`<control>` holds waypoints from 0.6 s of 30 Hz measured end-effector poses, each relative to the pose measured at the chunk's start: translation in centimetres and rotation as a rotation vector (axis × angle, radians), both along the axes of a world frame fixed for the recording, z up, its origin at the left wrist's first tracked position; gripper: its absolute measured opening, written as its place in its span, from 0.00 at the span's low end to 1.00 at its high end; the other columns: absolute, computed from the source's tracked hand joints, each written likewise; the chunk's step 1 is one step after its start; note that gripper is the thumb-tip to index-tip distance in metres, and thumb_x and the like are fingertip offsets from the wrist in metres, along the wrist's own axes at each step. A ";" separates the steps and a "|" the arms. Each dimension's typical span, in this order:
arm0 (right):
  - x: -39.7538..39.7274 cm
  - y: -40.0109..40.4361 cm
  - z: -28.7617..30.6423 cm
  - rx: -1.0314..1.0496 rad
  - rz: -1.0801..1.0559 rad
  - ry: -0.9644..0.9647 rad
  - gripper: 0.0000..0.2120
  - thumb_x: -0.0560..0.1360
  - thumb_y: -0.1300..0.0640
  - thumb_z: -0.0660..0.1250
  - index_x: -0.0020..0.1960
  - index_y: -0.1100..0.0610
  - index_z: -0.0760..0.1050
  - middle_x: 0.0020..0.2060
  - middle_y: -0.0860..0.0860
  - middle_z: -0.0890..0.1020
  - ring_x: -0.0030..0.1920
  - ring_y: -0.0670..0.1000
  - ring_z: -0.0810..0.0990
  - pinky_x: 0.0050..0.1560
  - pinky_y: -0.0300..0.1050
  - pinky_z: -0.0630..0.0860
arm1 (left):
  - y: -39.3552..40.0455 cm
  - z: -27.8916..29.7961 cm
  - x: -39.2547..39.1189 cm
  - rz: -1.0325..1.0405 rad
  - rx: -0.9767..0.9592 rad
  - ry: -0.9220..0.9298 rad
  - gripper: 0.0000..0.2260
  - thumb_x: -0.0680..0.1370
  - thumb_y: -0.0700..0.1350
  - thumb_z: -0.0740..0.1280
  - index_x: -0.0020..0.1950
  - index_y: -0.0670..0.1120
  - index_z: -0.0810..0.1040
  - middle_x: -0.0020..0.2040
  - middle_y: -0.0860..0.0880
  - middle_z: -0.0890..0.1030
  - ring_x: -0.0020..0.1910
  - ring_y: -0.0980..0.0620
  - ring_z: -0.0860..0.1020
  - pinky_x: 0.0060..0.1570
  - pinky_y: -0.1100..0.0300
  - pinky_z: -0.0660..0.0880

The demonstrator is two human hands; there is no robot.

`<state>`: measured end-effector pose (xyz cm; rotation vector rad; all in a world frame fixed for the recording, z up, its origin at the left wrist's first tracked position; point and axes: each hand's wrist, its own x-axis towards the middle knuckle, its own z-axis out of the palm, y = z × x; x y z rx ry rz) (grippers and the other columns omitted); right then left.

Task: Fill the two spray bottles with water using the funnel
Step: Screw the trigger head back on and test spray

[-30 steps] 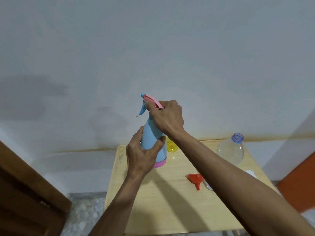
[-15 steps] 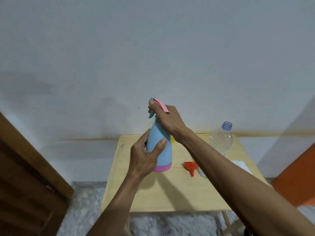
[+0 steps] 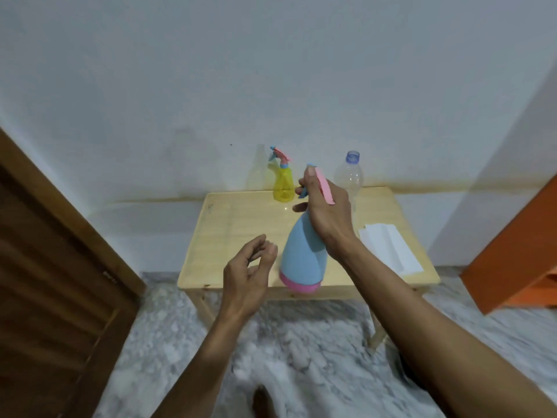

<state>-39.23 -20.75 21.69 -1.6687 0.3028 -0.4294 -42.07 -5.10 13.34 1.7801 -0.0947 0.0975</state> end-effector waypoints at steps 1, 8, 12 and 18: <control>-1.5 -0.4 -0.5 0.004 -0.007 0.016 0.23 0.81 0.36 0.60 0.44 0.53 0.80 0.40 0.49 0.84 0.35 0.53 0.87 0.54 0.58 0.81 | 0.5 -0.4 -1.3 0.017 0.026 0.006 0.19 0.78 0.52 0.68 0.67 0.47 0.78 0.55 0.61 0.80 0.53 0.73 0.77 0.46 0.76 0.74; -9.4 -1.3 -3.4 -0.059 -0.059 0.106 0.22 0.82 0.37 0.58 0.47 0.52 0.80 0.45 0.48 0.86 0.29 0.50 0.85 0.54 0.60 0.80 | 3.9 -0.8 -6.5 0.076 0.277 -0.044 0.22 0.77 0.56 0.69 0.68 0.48 0.77 0.61 0.54 0.80 0.55 0.68 0.75 0.47 0.72 0.72; -11.6 -0.1 -5.2 -0.106 -0.082 0.146 0.26 0.82 0.39 0.58 0.45 0.60 0.80 0.37 0.55 0.84 0.27 0.50 0.84 0.55 0.59 0.79 | 6.1 -1.1 -7.6 0.023 0.453 -0.046 0.23 0.78 0.57 0.69 0.68 0.46 0.77 0.64 0.50 0.79 0.56 0.60 0.75 0.49 0.70 0.70; -12.2 2.5 -7.3 -0.205 -0.091 0.188 0.28 0.82 0.38 0.58 0.38 0.58 0.80 0.30 0.50 0.83 0.32 0.52 0.83 0.49 0.55 0.80 | 8.6 -1.8 -6.7 0.012 0.623 -0.044 0.26 0.77 0.60 0.68 0.68 0.44 0.77 0.65 0.46 0.79 0.61 0.49 0.78 0.54 0.59 0.75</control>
